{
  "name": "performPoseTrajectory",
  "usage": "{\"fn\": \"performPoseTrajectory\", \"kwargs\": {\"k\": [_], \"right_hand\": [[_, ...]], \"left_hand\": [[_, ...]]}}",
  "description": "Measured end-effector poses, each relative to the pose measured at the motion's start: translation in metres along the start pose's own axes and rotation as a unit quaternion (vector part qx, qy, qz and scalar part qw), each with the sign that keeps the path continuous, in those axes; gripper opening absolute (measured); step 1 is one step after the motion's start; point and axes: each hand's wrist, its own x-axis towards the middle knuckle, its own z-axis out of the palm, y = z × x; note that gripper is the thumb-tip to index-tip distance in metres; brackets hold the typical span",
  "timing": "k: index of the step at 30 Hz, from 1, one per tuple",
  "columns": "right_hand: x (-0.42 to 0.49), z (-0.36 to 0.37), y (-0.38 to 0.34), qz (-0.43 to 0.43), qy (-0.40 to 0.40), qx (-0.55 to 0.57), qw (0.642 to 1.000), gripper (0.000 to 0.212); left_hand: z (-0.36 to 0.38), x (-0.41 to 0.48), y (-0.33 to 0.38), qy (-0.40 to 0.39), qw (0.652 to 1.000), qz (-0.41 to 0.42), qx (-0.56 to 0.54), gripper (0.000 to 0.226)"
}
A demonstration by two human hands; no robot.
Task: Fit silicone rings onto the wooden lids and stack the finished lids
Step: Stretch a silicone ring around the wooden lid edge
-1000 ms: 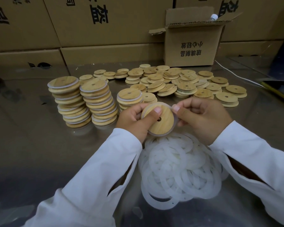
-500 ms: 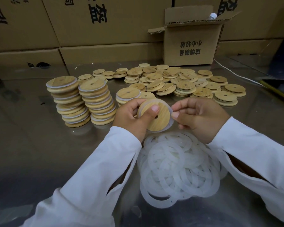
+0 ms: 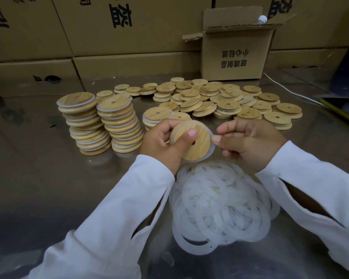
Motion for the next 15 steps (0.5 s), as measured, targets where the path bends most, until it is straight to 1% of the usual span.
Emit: {"fn": "performPoseTrajectory", "kwargs": {"k": [11,13,15], "right_hand": [[0.0005,-0.001,-0.001,0.01,0.004,0.032,0.999,0.019],[0.001,-0.0007,-0.0001,0.008,0.006,0.031,0.999,0.019],[0.0011,-0.0017,0.0,0.005,0.008,0.022,1.0,0.02]], "left_hand": [[-0.0007,-0.0001,-0.0005,-0.019,1.0,0.012,-0.001,0.011],[-0.0011,-0.0001,-0.0016,-0.025,1.0,0.001,-0.012,0.01],[-0.0009,-0.0002,-0.0032,-0.029,0.998,-0.026,-0.052,0.009]]}}
